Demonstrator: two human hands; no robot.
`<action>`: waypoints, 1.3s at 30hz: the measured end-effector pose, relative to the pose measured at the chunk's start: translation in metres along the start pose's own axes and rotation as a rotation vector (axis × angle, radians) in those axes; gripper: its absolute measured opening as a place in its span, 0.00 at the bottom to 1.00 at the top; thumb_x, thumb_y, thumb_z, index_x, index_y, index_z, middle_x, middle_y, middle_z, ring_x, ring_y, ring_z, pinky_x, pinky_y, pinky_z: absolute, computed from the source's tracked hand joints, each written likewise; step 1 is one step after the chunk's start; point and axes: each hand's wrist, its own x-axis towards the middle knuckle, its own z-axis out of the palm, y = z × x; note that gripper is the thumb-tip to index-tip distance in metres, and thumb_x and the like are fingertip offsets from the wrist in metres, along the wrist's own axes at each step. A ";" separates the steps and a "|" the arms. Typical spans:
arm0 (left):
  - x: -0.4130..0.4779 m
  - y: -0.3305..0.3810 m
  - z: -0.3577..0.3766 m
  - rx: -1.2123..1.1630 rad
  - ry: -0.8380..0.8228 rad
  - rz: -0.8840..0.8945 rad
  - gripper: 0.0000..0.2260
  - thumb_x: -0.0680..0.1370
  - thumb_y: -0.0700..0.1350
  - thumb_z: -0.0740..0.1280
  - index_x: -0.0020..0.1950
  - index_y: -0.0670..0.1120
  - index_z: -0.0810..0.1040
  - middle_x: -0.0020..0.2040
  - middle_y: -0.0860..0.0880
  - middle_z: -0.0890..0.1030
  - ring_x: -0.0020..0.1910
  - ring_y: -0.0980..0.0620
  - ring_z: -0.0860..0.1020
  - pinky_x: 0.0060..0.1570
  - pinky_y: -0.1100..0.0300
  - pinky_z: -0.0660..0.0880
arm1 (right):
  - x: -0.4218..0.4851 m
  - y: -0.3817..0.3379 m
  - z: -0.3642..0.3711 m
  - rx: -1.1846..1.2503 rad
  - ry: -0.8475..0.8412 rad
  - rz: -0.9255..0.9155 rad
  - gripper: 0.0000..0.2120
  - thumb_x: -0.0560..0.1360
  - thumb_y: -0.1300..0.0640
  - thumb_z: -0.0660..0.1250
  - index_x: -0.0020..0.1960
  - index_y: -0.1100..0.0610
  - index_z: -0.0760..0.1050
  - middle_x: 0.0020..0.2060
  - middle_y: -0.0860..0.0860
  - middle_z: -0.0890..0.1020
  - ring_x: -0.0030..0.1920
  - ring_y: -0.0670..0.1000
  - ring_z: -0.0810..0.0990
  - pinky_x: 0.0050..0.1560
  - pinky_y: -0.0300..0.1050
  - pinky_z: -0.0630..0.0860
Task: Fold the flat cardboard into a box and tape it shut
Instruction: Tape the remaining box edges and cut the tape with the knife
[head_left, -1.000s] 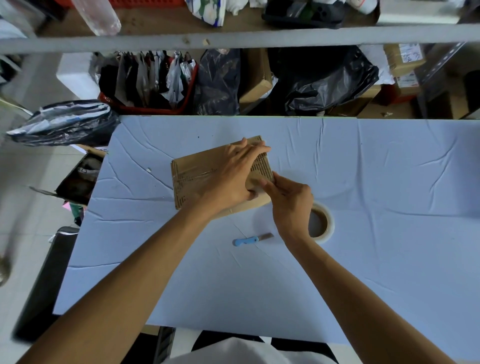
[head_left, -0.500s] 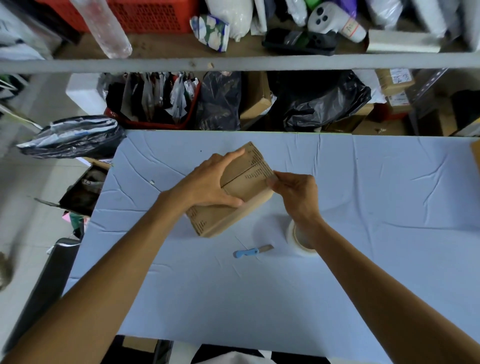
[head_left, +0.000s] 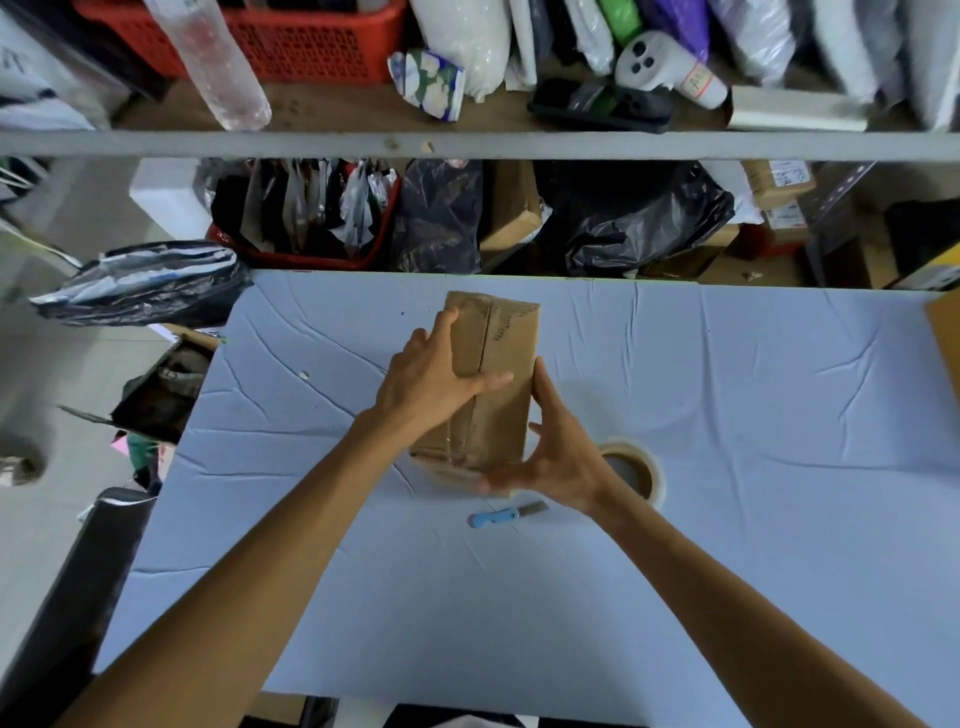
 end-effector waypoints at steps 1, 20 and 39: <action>-0.001 0.001 0.001 0.006 -0.008 -0.009 0.43 0.68 0.69 0.66 0.75 0.51 0.52 0.69 0.39 0.68 0.66 0.39 0.70 0.60 0.46 0.69 | 0.002 0.001 -0.003 -0.055 -0.025 -0.001 0.66 0.55 0.50 0.83 0.78 0.47 0.40 0.71 0.39 0.63 0.71 0.42 0.64 0.67 0.39 0.68; 0.040 0.019 -0.033 0.780 -0.240 0.785 0.54 0.54 0.61 0.79 0.74 0.54 0.56 0.67 0.48 0.64 0.66 0.46 0.62 0.60 0.53 0.69 | -0.001 0.012 -0.053 -0.078 0.106 0.113 0.46 0.60 0.62 0.82 0.73 0.52 0.65 0.65 0.45 0.74 0.63 0.46 0.75 0.49 0.29 0.74; -0.006 -0.014 -0.011 0.453 -0.221 0.473 0.53 0.57 0.73 0.70 0.73 0.63 0.42 0.64 0.51 0.63 0.58 0.47 0.70 0.52 0.48 0.74 | -0.020 0.016 -0.010 0.119 0.317 0.065 0.17 0.66 0.65 0.77 0.53 0.57 0.80 0.45 0.47 0.85 0.48 0.41 0.83 0.45 0.32 0.78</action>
